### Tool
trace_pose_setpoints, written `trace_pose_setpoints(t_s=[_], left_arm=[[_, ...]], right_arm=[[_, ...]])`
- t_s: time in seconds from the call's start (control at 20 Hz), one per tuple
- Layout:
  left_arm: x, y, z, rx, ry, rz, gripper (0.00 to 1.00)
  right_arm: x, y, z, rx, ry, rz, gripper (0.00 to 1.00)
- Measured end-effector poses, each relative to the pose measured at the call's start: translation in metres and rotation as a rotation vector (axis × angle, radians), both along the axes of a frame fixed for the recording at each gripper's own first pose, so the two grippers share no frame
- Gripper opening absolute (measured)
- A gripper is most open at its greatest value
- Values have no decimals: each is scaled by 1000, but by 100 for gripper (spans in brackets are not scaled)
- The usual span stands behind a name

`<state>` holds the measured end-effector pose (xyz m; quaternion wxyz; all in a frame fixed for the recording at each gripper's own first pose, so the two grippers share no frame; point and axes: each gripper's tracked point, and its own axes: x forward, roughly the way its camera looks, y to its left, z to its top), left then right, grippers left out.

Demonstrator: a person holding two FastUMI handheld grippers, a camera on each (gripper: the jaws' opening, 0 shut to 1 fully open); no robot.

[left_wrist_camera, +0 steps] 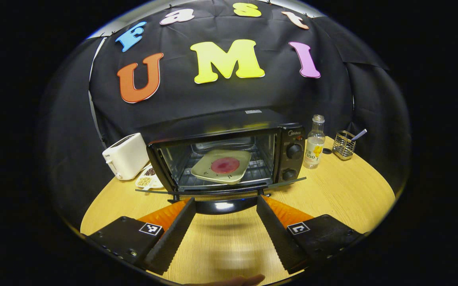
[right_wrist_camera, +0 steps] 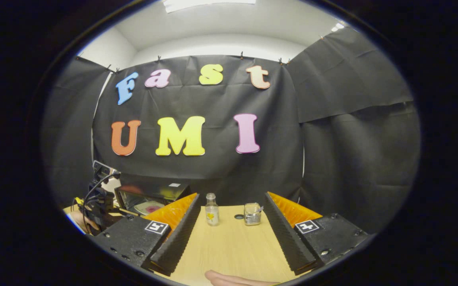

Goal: Open the electric oven with the left hand, put the food in, and close the electric oven.

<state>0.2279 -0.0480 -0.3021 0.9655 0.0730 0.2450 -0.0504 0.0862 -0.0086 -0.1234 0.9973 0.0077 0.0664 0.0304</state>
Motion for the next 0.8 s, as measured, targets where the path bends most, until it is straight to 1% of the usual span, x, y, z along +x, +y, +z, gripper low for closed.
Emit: trace_pose_setpoints(t_s=[0.05, 0.2, 0.4, 0.45, 0.5, 0.65, 0.8], left_arm=[[7, 1, 5, -12, -18, 1, 96], [26, 6, 14, -66, -15, 14, 96], [52, 19, 17, -59, -50, 24, 96], [52, 21, 16, -56, -52, 32, 96], [48, 21, 17, -61, -48, 36, 97], [28, 17, 30, -93, -67, 44, 96], [0, 18, 55, -112, -111, 54, 96]], right_arm=[[-1, 2, -1, -5, 2, 3, 100], [-7, 2, 4, -19, -14, -4, 100], [-19, 18, -1, -5, -1, 36, 100], [-23, 18, -4, -10, 6, 41, 96], [-26, 19, -5, -19, 10, 43, 100], [-34, 23, -7, -28, 13, 39, 100], [-44, 27, -7, -19, 16, 37, 100]])
